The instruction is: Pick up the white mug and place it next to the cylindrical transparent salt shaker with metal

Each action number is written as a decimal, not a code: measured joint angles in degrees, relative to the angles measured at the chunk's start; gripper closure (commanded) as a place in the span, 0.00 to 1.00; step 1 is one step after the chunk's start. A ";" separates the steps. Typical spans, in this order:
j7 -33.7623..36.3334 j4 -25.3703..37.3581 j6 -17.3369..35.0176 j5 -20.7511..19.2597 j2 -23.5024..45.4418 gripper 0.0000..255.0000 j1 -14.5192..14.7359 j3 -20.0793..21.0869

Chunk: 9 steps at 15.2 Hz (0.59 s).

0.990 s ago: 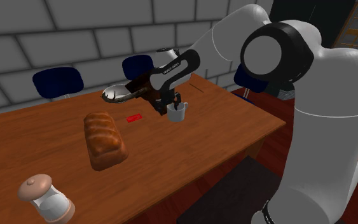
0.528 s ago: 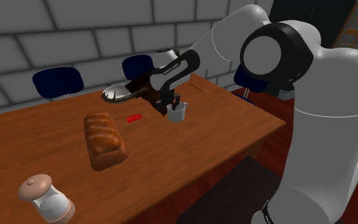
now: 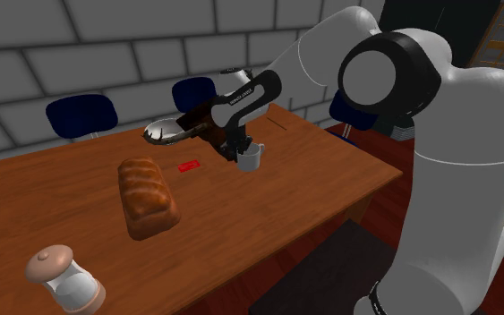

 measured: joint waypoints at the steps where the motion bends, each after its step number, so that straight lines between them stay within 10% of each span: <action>1: 0.00 0.00 0.00 0.00 0.00 1.00 0.00 0.00; 9: -0.48 1.97 -4.43 0.46 -2.41 1.00 -0.06 0.17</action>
